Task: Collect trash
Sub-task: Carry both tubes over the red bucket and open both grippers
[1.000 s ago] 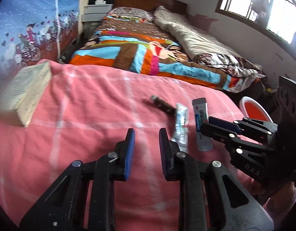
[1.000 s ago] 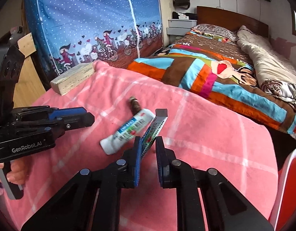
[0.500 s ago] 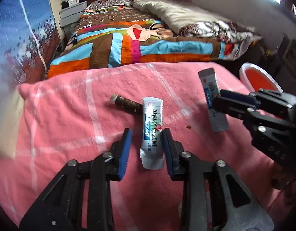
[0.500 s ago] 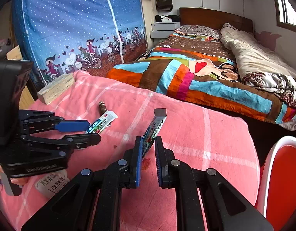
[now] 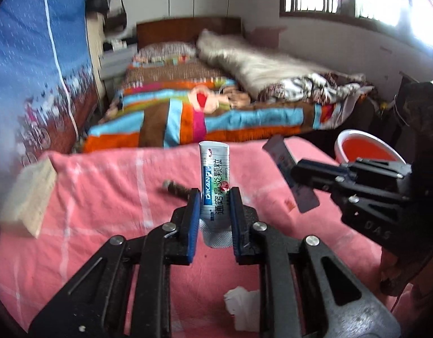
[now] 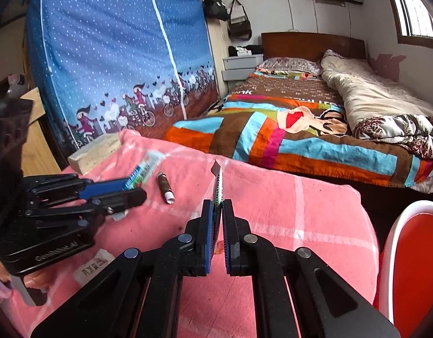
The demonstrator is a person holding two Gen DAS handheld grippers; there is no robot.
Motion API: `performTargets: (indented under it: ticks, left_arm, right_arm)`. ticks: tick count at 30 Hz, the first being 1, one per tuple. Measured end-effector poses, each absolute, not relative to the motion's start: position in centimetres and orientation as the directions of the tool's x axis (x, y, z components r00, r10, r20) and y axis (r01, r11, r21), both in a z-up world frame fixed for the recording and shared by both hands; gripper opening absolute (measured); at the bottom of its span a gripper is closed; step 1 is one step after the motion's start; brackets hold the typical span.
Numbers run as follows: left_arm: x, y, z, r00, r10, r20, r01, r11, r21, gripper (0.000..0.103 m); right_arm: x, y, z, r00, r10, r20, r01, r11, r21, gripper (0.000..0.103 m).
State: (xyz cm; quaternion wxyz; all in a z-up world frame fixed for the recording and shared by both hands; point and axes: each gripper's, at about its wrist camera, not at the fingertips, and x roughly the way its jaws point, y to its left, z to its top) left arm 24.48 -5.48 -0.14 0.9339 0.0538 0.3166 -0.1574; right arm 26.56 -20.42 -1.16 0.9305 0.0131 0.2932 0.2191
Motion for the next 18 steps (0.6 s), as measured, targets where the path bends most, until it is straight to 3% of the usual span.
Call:
performTargets:
  ticks: [6, 12, 18]
  left_arm:
    - [23.2, -6.1, 2.4, 0.824, -0.293, -0.485, 0.34, 0.94, 0.01, 0.051]
    - [21.1, -8.2, 5.3, 0.893, -0.326, -0.31, 0.359, 0.932, 0.054, 0.051]
    - [19.8, -11.5, 7.6, 0.907, -0.382, -0.178, 0.401, 0.912, 0.083, 0.051]
  right_arm:
    - [24.7, -21.7, 0.6, 0.81, 0.402, -0.427, -0.38, 0.914, 0.14, 0.004]
    - [21.3, -25.3, 3.7, 0.914, 0.358, -0.19, -0.336, 0.931, 0.142, 0.004]
    - [17.9, -29.6, 6.2, 0.974, 0.225, 0.02, -0.226, 0.966, 0.126, 0.004]
